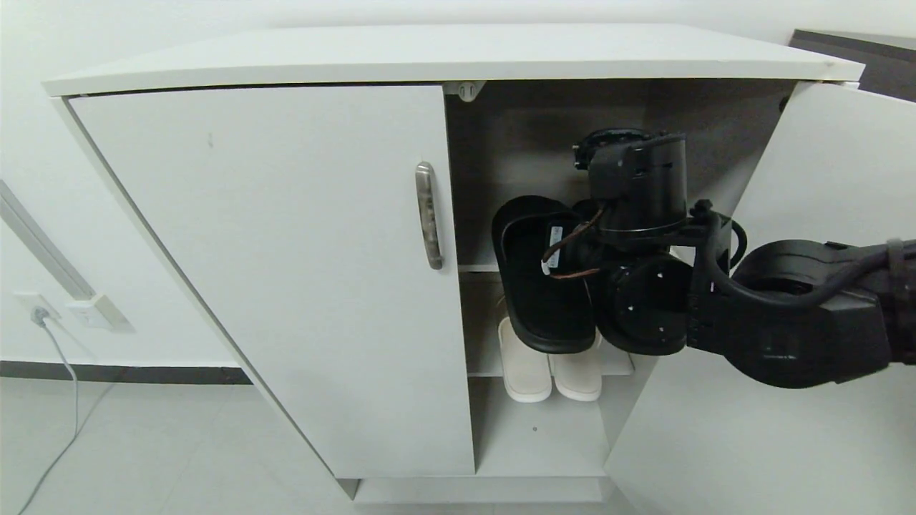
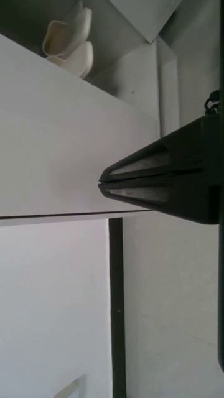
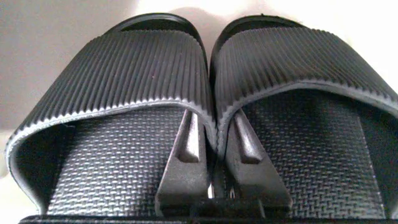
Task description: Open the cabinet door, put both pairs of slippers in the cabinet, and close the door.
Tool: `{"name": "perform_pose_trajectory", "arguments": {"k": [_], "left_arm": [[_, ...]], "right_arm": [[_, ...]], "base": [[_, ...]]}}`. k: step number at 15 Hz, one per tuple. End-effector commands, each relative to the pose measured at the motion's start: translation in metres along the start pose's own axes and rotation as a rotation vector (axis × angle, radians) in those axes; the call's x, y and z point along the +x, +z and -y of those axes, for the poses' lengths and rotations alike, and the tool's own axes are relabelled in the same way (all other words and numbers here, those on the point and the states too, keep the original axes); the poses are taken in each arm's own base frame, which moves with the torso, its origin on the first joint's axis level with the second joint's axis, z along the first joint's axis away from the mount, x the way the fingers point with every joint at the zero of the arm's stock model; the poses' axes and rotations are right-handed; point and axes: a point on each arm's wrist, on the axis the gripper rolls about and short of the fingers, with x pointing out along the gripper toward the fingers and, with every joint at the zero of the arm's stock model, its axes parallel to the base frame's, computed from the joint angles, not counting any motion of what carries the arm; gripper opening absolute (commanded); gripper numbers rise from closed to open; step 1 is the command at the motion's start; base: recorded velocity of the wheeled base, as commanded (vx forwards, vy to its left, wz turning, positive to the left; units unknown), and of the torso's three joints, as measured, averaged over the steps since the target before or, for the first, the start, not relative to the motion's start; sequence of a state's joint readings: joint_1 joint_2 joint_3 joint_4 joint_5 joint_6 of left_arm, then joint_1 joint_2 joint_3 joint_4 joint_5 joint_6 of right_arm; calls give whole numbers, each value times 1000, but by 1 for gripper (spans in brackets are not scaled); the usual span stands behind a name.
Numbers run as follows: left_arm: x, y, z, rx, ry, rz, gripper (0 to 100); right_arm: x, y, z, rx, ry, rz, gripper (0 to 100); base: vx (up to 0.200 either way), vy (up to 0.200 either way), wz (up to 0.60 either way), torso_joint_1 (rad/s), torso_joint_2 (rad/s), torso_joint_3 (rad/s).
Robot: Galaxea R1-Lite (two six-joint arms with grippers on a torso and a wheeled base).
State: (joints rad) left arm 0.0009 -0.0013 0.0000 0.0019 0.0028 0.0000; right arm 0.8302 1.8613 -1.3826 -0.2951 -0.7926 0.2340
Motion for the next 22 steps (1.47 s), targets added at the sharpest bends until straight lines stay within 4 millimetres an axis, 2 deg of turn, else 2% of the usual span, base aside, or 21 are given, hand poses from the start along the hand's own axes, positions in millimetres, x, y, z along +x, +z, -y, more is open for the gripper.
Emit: {"name": "perform_pose_trajectory", "arguments": {"k": [1, 4, 9, 13, 20, 21, 22], "left_arm": [[0, 0, 0, 0, 1, -1, 0], [0, 0, 0, -2, 1, -1, 0], [0, 0, 0, -2, 1, -1, 0], [0, 0, 0, -2, 1, -1, 0], [0, 0, 0, -2, 1, -1, 0], [0, 0, 0, -2, 1, -1, 0], [0, 0, 0, -3, 1, -1, 0]], "right_arm": [[23, -4, -6, -7, -27, 0, 0], [47, 8, -3, -5, -49, -2, 0], [65, 19, -4, 0, -75, 5, 0], [67, 23, -4, -3, -34, 7, 0], [72, 17, -6, -9, -28, -3, 0], [72, 17, -6, -9, -29, -3, 100], [73, 16, -5, -12, -32, -7, 100]], "base": [[0, 0, 0, 0, 0, 0], [0, 0, 0, 0, 0, 0], [0, 0, 0, 0, 0, 0], [0, 0, 0, 0, 0, 0], [0, 0, 0, 0, 0, 0], [0, 0, 0, 0, 0, 0], [0, 0, 0, 0, 0, 0]]}}
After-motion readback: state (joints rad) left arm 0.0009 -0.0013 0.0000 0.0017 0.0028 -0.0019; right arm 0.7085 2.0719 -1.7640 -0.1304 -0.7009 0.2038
